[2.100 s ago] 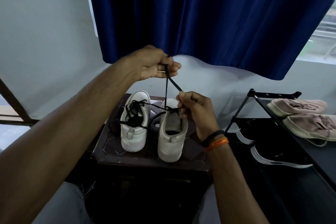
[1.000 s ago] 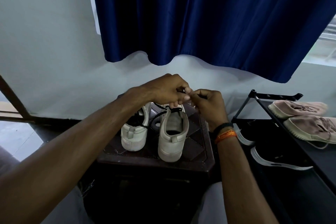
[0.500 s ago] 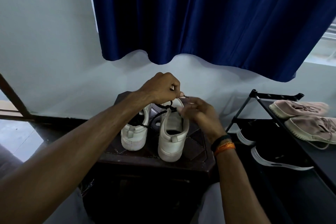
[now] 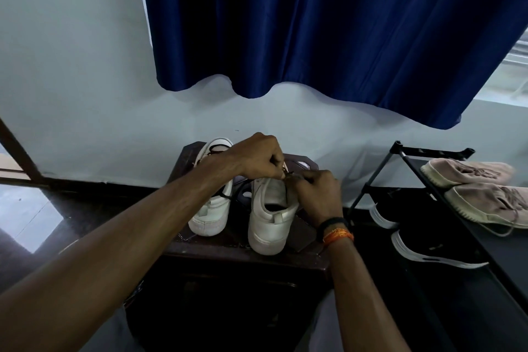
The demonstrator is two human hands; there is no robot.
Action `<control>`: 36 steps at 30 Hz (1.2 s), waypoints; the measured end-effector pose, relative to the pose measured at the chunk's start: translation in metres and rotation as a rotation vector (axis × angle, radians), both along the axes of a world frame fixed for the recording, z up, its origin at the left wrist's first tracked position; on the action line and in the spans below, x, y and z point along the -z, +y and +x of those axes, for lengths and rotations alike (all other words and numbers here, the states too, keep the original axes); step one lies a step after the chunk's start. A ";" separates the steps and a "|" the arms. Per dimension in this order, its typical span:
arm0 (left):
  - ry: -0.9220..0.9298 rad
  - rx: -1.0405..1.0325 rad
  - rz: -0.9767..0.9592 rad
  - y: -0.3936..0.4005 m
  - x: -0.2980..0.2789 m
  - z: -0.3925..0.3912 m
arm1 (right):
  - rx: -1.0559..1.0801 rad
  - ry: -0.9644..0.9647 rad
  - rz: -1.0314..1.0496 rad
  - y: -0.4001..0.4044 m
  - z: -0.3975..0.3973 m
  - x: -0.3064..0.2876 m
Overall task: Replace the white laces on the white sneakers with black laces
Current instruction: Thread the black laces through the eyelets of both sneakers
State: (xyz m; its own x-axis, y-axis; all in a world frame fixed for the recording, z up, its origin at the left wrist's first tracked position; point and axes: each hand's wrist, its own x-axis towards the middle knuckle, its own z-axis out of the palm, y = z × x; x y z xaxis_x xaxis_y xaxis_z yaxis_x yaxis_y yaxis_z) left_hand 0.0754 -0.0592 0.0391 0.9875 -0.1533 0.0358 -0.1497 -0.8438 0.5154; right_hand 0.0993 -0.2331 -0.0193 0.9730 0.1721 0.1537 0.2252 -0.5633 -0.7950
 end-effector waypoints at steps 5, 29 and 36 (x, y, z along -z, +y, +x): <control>0.005 -0.096 -0.005 -0.007 0.004 0.002 | 0.036 0.046 0.086 0.001 0.000 0.002; -0.030 -0.096 0.270 -0.029 0.018 -0.003 | 0.215 -0.151 -0.073 0.022 -0.027 -0.007; -0.123 -0.112 0.317 -0.026 0.018 -0.014 | 0.198 -0.151 -0.074 0.025 -0.033 -0.012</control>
State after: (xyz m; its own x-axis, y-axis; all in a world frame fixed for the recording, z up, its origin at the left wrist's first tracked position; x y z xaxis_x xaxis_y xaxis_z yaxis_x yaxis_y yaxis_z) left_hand 0.0619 -0.0852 0.0212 0.9900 -0.0670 0.1238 -0.0921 -0.9735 0.2093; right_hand 0.0661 -0.2079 -0.0069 0.9558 -0.0036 0.2940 0.2176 -0.6636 -0.7157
